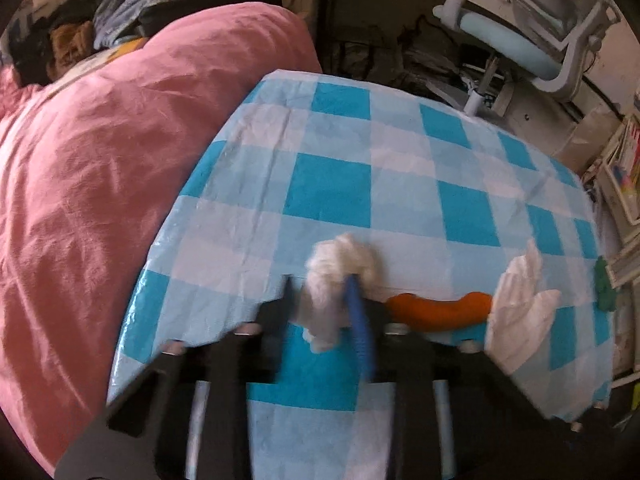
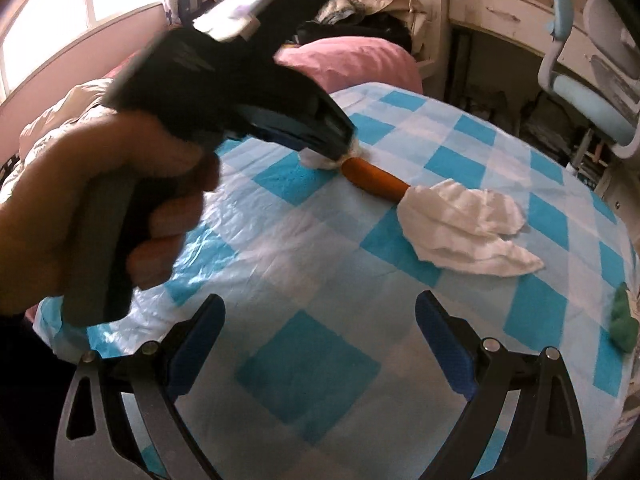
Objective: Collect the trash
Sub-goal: 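Grasp the large white tissue with the right gripper while the left lifts its tissue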
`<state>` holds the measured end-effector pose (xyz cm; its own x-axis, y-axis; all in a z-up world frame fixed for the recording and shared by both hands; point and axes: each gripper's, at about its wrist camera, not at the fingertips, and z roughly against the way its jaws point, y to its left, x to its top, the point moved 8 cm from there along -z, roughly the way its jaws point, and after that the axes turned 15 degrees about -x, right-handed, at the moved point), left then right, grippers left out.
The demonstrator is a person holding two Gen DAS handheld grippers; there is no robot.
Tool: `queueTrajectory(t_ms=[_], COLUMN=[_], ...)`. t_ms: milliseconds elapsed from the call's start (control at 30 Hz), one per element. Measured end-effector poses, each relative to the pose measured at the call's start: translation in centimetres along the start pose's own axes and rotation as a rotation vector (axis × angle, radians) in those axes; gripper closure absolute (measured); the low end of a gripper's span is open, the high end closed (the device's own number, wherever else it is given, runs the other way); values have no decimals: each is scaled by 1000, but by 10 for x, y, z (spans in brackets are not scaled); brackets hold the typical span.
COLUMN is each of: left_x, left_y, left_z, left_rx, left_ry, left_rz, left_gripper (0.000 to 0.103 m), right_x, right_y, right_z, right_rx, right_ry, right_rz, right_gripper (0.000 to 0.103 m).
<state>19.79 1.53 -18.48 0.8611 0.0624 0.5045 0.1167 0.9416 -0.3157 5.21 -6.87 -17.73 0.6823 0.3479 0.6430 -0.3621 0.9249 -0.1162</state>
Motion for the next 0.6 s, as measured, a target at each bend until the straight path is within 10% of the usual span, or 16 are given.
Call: queueTrajectory(t_ms=[300,600], left_x=[15,15], left_y=[-11,-31], left_z=[27,27], left_rx=[-108,-133], left_ry=[-64,-34], left_rz=[54,-6], left_gripper=[90,90], right_x=[18,23], right_y=[-44,-76], right_z=[-7,-47], right_rx=[-117,-126], right_ry=[-28,68], right_rz=[-82,-128], right_gripper=[11,39])
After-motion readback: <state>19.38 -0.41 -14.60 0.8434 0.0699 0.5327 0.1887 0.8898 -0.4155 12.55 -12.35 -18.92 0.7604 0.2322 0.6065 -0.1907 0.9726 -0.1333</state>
